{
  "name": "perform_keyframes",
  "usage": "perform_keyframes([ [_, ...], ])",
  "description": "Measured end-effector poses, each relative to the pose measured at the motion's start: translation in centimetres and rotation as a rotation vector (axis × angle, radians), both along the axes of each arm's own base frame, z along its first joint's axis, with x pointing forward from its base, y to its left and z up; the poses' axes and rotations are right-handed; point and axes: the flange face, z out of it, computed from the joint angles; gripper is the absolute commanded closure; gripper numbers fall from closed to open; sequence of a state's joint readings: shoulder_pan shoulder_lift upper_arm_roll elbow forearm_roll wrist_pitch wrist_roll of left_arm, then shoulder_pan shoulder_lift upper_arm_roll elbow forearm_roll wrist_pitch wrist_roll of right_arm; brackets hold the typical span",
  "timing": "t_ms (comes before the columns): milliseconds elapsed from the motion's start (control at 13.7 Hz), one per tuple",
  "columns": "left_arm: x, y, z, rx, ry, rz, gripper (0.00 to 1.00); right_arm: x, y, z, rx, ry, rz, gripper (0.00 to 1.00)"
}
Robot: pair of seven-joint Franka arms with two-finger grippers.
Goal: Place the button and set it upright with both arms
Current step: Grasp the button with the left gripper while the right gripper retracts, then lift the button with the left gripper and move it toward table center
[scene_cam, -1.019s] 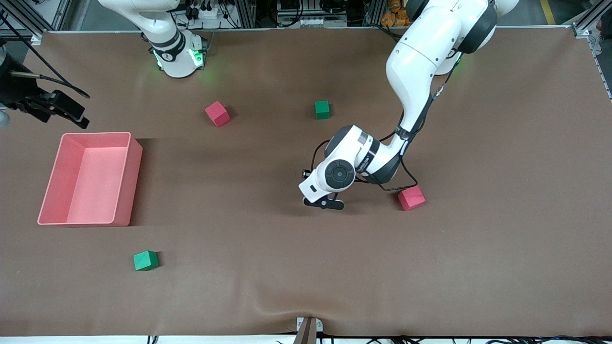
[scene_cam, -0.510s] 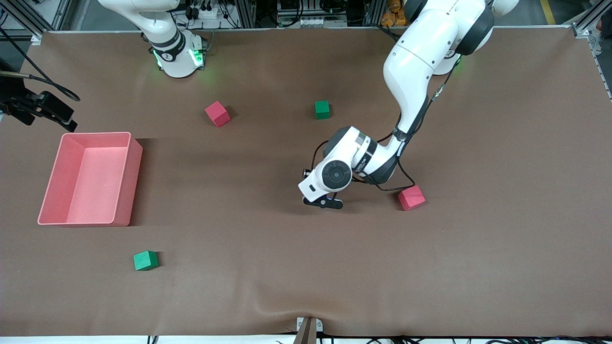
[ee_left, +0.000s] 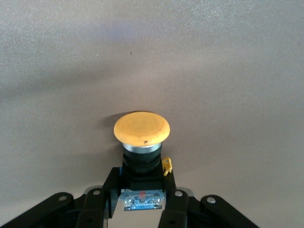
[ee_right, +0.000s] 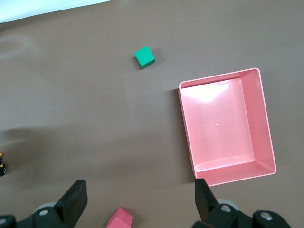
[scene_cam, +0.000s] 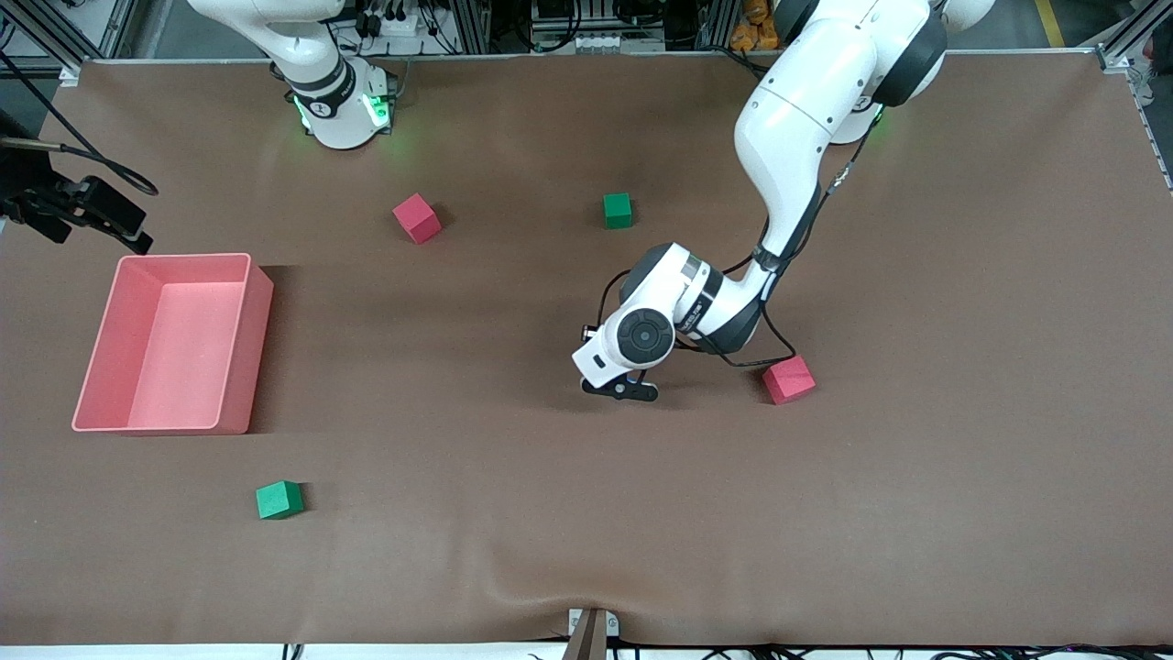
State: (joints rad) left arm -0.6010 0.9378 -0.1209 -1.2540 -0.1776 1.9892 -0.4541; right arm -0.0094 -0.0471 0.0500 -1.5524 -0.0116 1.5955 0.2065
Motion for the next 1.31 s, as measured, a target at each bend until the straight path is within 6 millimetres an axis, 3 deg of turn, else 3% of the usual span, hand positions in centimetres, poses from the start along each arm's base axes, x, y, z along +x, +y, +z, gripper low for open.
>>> perform_keyframes([
  [218,0.0,-0.5,0.5,0.004,-0.005,0.034,1.0,0.0,0.1,0.0,0.001,0.001,0.001,0.0],
  [364,-0.1,-1.7,2.2,0.005,-0.023,0.113,1.0,0.0,0.1,0.0,0.001,0.002,0.001,0.0],
  [655,-2.1,-6.6,7.6,-0.02,-0.153,0.264,1.0,0.0,0.2,-0.1,0.001,0.004,0.011,0.0],
  [801,-3.3,-8.6,9.2,-0.001,-0.258,0.325,1.0,-0.1,0.2,-0.1,0.0,0.011,0.026,0.0],
  [1019,-6.5,-12.4,10.0,0.023,-0.429,0.383,1.0,-0.4,0.2,-0.4,-0.003,0.044,0.046,0.0],
  [1310,-11.4,-16.0,9.2,0.089,-0.669,0.436,1.0,-0.5,0.2,-0.4,-0.004,0.053,0.064,0.0],
])
